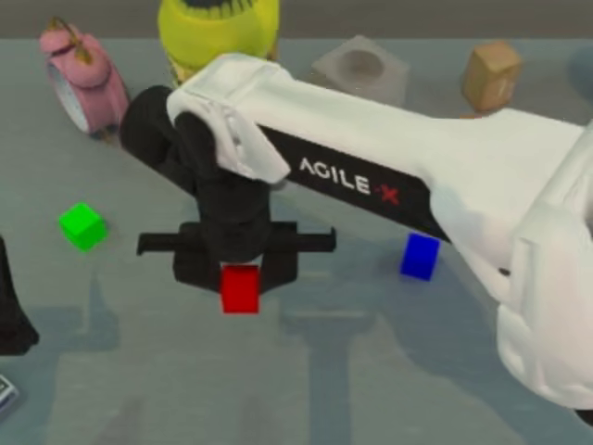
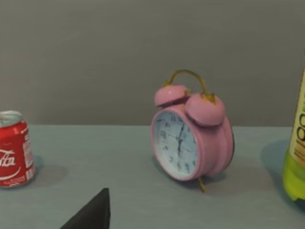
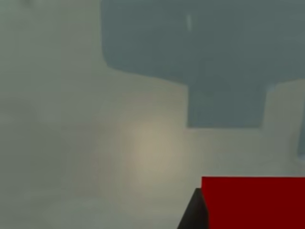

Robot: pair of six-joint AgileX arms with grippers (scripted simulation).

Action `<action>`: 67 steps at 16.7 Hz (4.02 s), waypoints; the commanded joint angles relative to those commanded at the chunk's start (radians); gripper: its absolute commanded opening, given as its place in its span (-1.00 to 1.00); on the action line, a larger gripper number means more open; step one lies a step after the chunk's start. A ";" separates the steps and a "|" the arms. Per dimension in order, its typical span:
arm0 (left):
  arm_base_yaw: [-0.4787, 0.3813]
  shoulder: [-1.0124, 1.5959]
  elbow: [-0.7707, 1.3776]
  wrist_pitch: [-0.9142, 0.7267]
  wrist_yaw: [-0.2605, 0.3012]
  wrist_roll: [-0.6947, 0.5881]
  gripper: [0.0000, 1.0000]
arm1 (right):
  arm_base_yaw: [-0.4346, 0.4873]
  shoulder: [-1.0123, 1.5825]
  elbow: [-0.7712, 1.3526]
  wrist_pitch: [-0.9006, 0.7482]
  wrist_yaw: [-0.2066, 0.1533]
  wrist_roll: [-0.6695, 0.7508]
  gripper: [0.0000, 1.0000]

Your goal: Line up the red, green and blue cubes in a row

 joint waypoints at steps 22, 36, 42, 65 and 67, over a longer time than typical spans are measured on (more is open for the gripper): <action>0.000 0.000 0.000 0.000 0.000 0.000 1.00 | 0.006 0.004 -0.117 0.118 0.001 0.000 1.00; 0.000 0.000 0.000 0.000 0.000 0.000 1.00 | 0.011 0.000 0.042 -0.052 0.001 0.006 1.00; 0.000 0.000 0.000 0.000 0.000 0.000 1.00 | 0.017 -0.010 0.135 -0.148 0.001 0.002 1.00; -0.052 1.517 1.177 -0.814 -0.002 0.465 1.00 | -0.631 -1.780 -1.519 0.745 0.122 -0.680 1.00; -0.057 1.672 1.301 -0.900 -0.003 0.513 1.00 | -0.696 -1.960 -1.712 0.859 0.099 -0.745 1.00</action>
